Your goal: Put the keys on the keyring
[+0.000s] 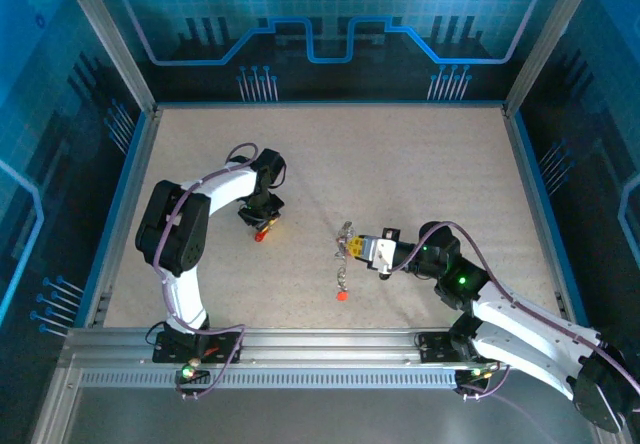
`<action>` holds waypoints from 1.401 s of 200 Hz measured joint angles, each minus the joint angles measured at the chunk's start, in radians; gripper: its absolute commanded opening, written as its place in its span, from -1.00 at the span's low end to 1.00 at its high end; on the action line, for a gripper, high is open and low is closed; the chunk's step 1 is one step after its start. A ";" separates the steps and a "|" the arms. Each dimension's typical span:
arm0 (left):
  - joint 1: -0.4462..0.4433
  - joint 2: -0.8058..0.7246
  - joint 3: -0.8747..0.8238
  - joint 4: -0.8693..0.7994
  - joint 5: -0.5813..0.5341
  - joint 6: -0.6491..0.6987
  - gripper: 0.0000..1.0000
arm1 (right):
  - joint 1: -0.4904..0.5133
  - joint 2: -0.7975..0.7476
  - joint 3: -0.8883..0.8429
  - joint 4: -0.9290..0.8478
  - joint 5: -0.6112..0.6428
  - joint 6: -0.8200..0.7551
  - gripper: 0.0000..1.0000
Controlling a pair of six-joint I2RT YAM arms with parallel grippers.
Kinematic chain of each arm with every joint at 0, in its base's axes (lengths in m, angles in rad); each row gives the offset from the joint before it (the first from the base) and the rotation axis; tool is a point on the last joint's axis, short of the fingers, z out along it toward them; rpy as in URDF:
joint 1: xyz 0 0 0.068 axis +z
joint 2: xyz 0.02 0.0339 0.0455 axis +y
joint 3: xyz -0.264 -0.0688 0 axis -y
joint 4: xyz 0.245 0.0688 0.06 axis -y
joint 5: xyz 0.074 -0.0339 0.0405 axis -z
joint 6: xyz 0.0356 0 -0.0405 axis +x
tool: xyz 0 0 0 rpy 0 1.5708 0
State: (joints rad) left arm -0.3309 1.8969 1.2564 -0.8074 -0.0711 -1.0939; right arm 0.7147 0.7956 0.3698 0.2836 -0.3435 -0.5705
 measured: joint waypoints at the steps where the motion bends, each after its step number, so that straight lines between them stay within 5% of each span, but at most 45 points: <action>1: 0.000 0.000 0.000 0.000 0.000 0.000 -0.62 | 0.000 0.000 0.000 0.000 0.000 0.000 -1.00; 52: 0.002 -0.009 -0.010 0.000 0.002 0.000 -0.78 | 0.000 0.000 -0.004 0.000 0.000 0.000 -1.00; 104: 0.002 -0.040 -0.024 0.000 0.008 0.010 -0.56 | 0.000 0.000 -0.004 0.000 0.000 0.000 -1.00; 280: -0.009 -0.041 -0.048 0.040 0.053 0.011 -0.64 | 0.000 0.006 -0.011 0.000 -0.001 -0.014 -1.00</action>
State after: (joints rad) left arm -0.3397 1.8561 1.2079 -0.7677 -0.0181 -1.0832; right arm 0.7143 0.8021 0.3588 0.2836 -0.3443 -0.5850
